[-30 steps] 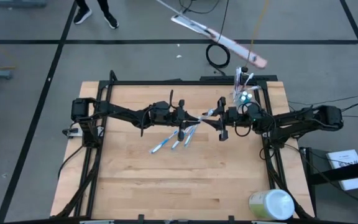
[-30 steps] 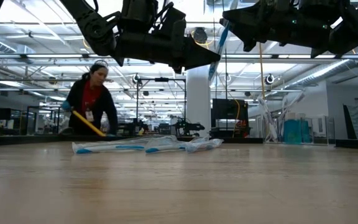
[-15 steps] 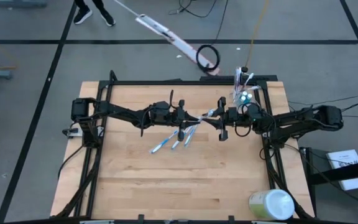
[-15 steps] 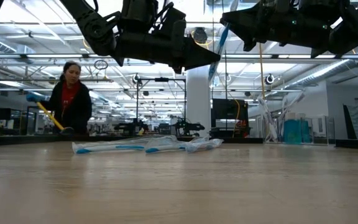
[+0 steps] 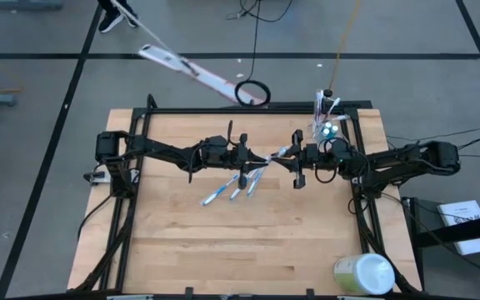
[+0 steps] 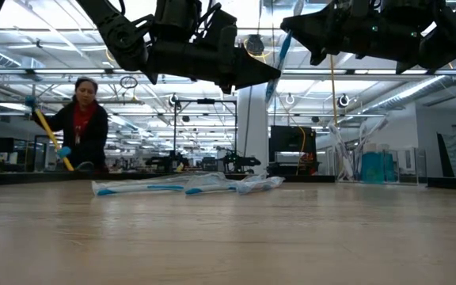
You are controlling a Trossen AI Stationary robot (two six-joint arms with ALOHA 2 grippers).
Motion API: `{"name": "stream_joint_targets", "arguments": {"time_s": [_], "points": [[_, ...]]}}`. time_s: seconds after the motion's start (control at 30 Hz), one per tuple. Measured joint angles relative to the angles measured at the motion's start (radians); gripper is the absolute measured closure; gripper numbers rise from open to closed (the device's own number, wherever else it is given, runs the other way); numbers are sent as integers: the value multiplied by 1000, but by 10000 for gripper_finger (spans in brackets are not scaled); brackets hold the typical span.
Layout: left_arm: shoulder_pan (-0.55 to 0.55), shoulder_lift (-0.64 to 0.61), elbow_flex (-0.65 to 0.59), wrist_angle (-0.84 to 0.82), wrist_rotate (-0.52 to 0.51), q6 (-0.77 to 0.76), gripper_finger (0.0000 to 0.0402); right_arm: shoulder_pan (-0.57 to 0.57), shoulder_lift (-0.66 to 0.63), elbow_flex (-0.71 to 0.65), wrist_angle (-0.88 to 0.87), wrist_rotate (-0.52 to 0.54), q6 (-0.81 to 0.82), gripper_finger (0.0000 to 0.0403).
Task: Pick & Place toothbrushing station
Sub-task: Put the blue toothbrush into the right of the transparent organizer
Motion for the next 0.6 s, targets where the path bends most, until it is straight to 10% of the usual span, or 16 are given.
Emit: {"name": "stream_joint_targets", "arguments": {"time_s": [0.6], "points": [[0,0,0,-3,0,-13,363,0,0,0,-6,0,-26,386]]}}
